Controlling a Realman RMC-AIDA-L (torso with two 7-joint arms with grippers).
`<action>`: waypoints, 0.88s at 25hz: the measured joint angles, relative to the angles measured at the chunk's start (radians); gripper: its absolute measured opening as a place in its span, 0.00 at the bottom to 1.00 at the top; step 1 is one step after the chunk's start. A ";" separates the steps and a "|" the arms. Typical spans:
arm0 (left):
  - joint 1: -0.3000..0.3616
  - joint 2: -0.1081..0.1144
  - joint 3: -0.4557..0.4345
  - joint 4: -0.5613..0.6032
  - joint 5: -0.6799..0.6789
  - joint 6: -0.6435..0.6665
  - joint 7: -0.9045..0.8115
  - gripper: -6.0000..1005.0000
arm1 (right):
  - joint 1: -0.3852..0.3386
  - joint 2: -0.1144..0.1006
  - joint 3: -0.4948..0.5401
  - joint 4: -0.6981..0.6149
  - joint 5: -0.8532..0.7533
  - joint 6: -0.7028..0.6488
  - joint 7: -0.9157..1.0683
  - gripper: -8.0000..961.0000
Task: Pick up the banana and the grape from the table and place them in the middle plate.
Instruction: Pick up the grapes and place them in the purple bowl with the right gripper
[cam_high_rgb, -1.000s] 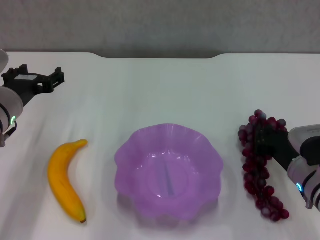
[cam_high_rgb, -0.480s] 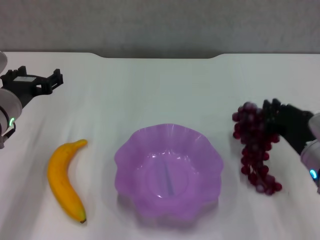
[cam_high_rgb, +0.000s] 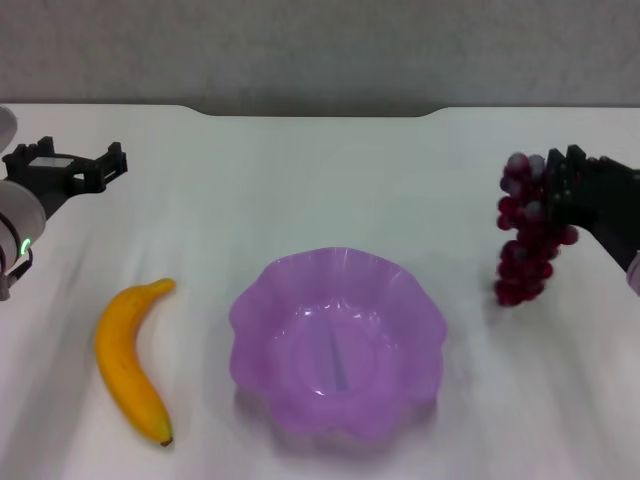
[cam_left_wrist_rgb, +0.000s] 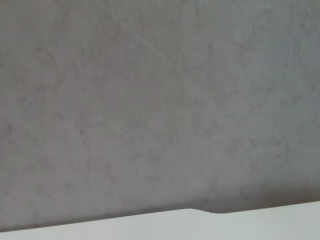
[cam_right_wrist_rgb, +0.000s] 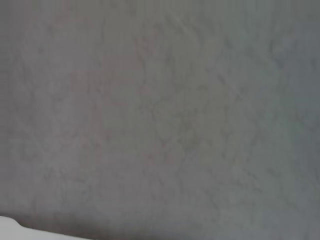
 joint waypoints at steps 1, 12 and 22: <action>-0.001 0.000 0.000 0.002 0.000 -0.001 -0.001 0.89 | 0.005 0.000 0.008 -0.007 0.000 0.014 0.000 0.16; -0.012 -0.002 0.003 0.009 0.000 -0.003 -0.002 0.89 | 0.035 -0.028 0.026 -0.196 -0.011 0.164 -0.019 0.16; -0.025 -0.002 0.003 0.021 0.000 -0.008 -0.006 0.89 | 0.074 -0.022 -0.012 -0.260 -0.022 0.215 -0.084 0.16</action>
